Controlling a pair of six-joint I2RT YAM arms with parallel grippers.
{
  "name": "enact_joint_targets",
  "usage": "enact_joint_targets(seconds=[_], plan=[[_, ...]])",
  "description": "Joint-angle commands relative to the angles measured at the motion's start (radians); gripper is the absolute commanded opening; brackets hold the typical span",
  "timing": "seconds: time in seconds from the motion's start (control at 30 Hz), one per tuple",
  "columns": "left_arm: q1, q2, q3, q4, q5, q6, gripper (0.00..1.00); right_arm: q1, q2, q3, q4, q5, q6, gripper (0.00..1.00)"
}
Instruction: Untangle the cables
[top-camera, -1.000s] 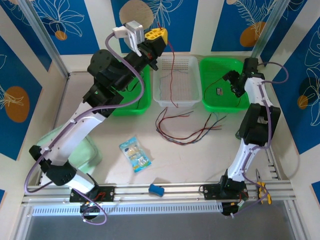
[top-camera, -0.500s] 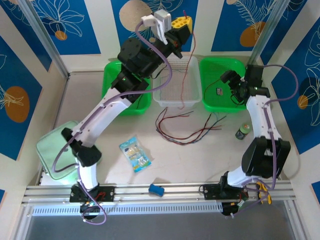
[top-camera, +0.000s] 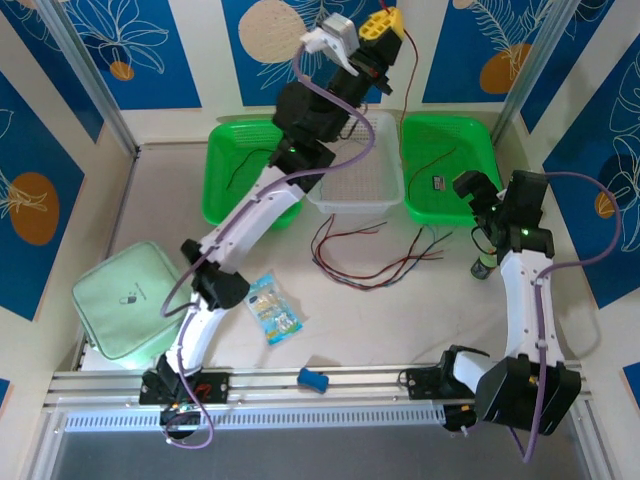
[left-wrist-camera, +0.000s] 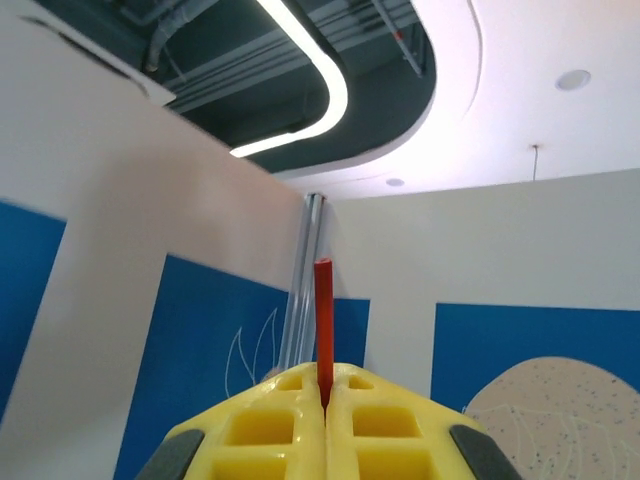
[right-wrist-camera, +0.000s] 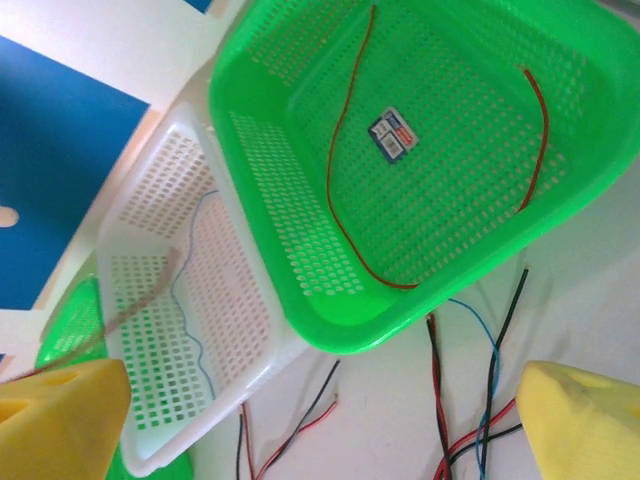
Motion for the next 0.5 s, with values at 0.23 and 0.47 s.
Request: enact_joint_targets(seconds=[0.23,0.47], plan=[[-0.014,0.221,0.04,0.026,-0.071,-0.102,0.0,-0.031,-0.029,0.025,-0.071,-0.13,-0.106,0.99],[-0.014,0.179,0.031,0.009,-0.053,-0.077,0.0,0.045,0.021,-0.014,0.099,-0.322,-0.296,0.99]])
